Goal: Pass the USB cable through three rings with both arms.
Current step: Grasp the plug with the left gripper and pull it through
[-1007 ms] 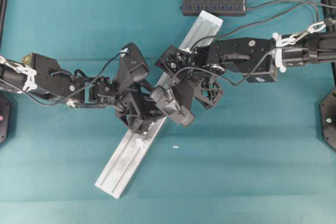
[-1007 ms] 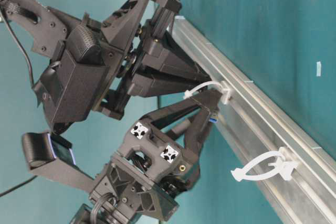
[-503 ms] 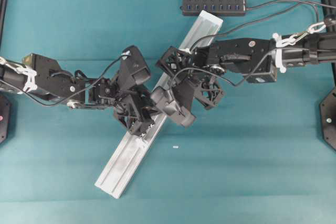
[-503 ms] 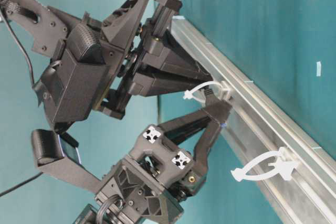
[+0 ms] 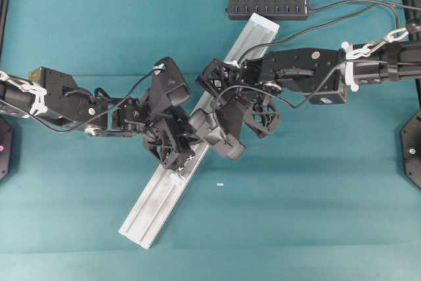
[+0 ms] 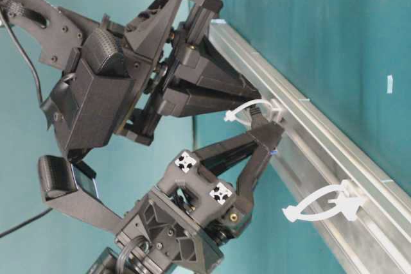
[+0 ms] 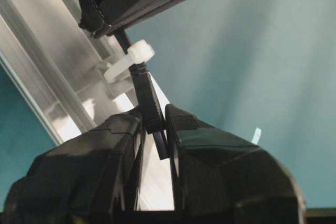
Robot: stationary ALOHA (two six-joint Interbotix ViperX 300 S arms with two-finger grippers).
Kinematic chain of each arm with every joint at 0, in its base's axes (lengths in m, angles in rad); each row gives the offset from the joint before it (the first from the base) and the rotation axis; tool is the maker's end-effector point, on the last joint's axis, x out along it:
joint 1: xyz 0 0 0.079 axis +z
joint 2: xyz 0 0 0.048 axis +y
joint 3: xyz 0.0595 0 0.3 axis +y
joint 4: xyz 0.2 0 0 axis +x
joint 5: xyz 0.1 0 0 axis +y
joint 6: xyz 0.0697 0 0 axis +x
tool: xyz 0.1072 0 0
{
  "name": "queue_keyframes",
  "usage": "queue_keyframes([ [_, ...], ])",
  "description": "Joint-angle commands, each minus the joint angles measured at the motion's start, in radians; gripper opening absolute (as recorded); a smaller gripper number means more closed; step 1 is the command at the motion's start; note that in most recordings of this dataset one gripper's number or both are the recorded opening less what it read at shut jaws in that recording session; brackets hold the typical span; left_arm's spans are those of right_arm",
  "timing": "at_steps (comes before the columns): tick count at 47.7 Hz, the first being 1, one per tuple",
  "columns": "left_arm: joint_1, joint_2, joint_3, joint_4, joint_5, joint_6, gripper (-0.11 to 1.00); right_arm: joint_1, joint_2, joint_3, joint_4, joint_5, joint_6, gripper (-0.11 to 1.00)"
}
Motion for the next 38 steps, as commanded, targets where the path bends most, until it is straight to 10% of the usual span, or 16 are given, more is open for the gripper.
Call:
queue_keyframes([
  [1, -0.008, -0.006, -0.028, 0.005, -0.006, 0.002, 0.14, -0.009, 0.006, -0.005, 0.000, 0.002, 0.018, 0.29],
  [14, -0.008, -0.014, -0.032, 0.005, -0.006, -0.002, 0.14, -0.009, 0.002, -0.005, 0.000, -0.026, 0.095, 0.92],
  [38, -0.035, -0.051, 0.026, 0.005, 0.008, -0.017, 0.13, 0.021, -0.040, 0.008, -0.012, -0.054, 0.178, 0.90],
])
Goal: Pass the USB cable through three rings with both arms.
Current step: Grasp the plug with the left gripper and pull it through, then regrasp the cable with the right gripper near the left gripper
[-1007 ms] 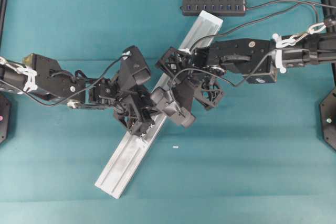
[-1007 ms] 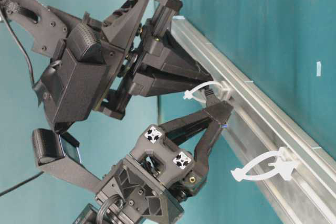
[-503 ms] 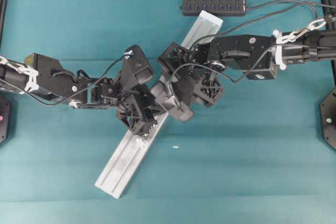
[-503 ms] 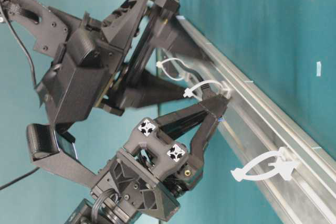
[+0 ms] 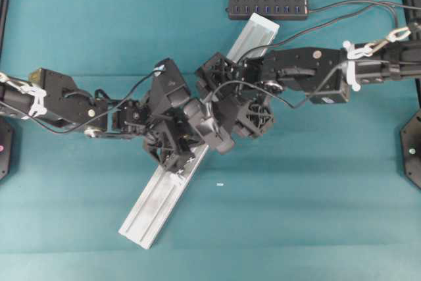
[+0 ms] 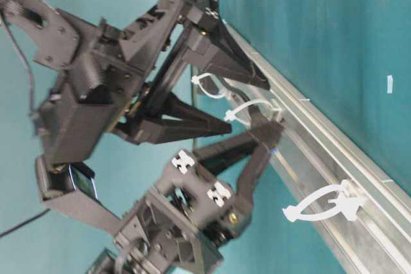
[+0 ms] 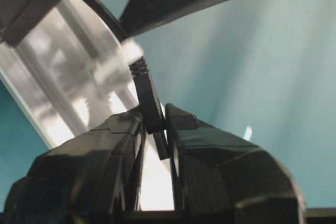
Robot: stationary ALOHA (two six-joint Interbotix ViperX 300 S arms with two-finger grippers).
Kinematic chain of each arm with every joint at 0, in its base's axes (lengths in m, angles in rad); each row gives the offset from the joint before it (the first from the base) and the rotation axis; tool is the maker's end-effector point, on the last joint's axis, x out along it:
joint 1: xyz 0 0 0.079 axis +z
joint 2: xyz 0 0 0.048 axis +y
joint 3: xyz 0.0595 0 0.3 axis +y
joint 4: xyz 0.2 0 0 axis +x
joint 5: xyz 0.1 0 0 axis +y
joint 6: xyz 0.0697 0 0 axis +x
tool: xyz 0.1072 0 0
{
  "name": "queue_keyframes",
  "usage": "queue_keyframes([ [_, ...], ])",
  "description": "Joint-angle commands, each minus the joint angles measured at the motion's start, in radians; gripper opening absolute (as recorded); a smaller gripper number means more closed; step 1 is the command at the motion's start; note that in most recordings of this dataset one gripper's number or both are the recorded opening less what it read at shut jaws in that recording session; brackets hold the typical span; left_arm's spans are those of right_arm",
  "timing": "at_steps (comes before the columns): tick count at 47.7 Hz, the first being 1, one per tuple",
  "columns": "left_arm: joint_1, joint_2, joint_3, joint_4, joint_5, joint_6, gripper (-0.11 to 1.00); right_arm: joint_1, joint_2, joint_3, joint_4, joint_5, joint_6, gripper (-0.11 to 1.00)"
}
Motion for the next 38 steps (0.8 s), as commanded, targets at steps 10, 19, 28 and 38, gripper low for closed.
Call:
queue_keyframes([
  [10, -0.020, -0.104, 0.031, 0.005, 0.014, -0.075, 0.13, 0.020, -0.029, 0.014, 0.000, 0.040, 0.017, 0.89],
  [19, -0.032, -0.137, 0.057, 0.005, 0.058, -0.161, 0.12, 0.029, -0.048, 0.006, -0.002, 0.044, 0.017, 0.89],
  [28, -0.051, -0.137, 0.058, 0.005, 0.063, -0.170, 0.11, 0.034, -0.043, -0.011, 0.000, 0.035, 0.015, 0.89],
  [38, -0.063, -0.158, 0.054, 0.005, 0.075, -0.175, 0.11, 0.044, -0.028, -0.044, -0.002, 0.006, 0.015, 0.89],
])
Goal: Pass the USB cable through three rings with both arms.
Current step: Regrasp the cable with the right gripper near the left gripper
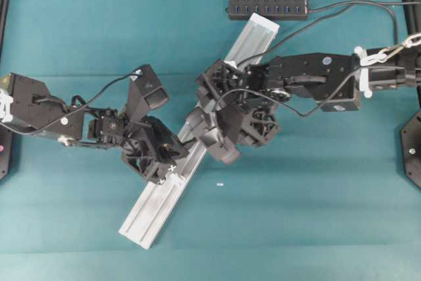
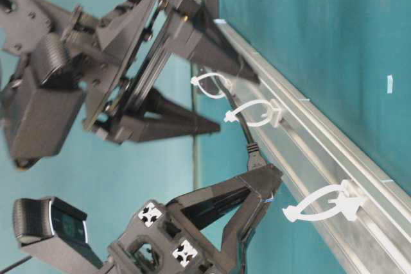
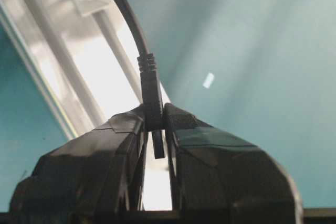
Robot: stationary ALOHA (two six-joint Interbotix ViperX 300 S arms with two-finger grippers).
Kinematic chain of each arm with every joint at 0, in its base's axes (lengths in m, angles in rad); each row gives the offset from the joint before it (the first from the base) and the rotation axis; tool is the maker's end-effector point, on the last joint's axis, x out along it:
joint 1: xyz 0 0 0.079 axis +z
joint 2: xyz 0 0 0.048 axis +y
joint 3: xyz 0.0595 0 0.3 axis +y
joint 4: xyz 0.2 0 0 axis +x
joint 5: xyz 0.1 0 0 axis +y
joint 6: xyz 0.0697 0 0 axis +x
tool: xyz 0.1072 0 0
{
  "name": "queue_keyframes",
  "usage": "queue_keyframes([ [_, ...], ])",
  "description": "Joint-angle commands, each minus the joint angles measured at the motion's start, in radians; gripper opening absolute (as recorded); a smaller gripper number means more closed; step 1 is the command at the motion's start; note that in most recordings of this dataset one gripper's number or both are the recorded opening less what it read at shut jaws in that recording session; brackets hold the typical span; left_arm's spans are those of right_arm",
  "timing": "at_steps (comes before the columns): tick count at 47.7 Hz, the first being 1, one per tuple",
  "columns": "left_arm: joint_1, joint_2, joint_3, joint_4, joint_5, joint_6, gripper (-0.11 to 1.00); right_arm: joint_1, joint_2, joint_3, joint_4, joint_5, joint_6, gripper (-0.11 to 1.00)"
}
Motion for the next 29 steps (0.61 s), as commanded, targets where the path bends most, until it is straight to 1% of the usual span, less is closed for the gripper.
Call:
queue_keyframes([
  [1, -0.009, -0.031, -0.012, 0.005, 0.006, -0.003, 0.11, 0.008, 0.005, -0.021, 0.000, -0.023, 0.011, 0.89],
  [11, -0.009, -0.044, -0.006, 0.005, 0.051, -0.003, 0.11, 0.021, 0.021, -0.032, -0.002, -0.089, 0.006, 0.89],
  [25, -0.008, -0.049, -0.006, 0.005, 0.052, -0.002, 0.11, 0.061, 0.037, -0.012, 0.000, -0.112, 0.012, 0.89],
  [29, -0.008, -0.049, -0.006, 0.005, 0.051, -0.002, 0.11, 0.064, 0.037, -0.012, 0.000, -0.135, 0.012, 0.86],
])
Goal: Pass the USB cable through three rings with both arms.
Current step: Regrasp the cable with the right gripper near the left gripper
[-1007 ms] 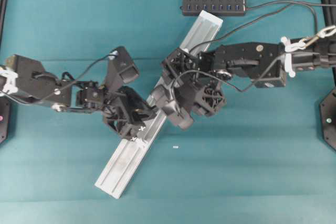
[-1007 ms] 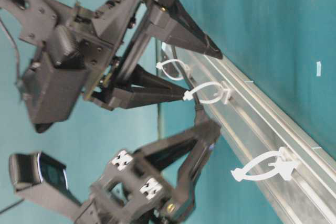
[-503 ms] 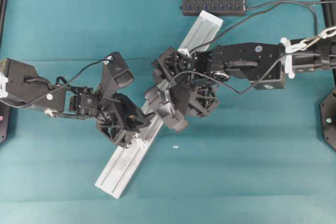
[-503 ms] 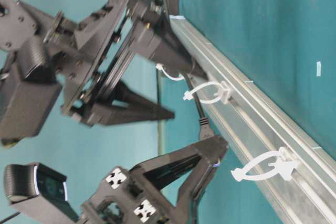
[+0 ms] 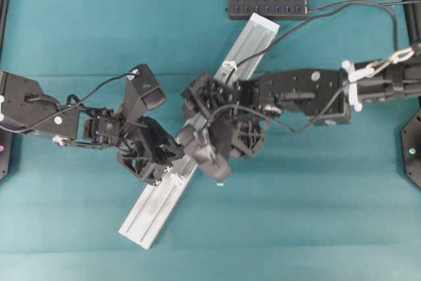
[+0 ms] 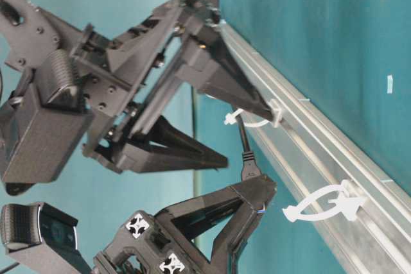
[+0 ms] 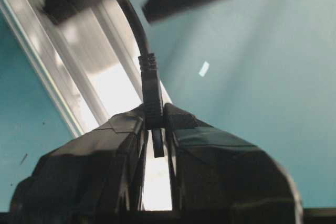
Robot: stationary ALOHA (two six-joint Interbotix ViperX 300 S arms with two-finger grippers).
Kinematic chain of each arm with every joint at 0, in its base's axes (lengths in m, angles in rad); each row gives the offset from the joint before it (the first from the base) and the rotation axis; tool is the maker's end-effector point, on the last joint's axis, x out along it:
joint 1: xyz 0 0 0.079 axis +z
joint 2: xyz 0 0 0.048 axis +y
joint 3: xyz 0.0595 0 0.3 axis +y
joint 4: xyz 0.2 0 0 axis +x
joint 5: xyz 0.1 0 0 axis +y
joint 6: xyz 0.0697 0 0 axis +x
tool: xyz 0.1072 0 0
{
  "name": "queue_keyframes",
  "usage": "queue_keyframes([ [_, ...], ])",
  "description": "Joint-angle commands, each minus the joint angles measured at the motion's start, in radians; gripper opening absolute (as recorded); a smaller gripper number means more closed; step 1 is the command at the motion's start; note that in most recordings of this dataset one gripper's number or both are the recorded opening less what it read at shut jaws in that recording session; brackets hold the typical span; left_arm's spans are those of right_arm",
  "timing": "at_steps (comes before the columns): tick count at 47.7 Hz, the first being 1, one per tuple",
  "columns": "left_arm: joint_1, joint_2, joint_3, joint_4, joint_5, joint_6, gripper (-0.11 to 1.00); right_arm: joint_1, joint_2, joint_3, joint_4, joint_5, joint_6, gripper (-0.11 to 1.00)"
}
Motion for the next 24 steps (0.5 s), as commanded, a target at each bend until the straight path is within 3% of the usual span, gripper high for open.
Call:
queue_keyframes([
  [1, -0.005, -0.017, -0.008, 0.005, -0.003, 0.002, 0.11, 0.005, -0.002, -0.006, 0.000, -0.026, 0.012, 0.85],
  [14, -0.003, -0.017, -0.009, 0.005, -0.003, 0.002, 0.11, 0.005, -0.002, 0.003, 0.000, -0.040, 0.011, 0.63],
  [24, -0.002, -0.017, -0.009, 0.005, -0.005, 0.002, 0.11, 0.008, -0.003, 0.025, -0.005, -0.037, 0.009, 0.58],
])
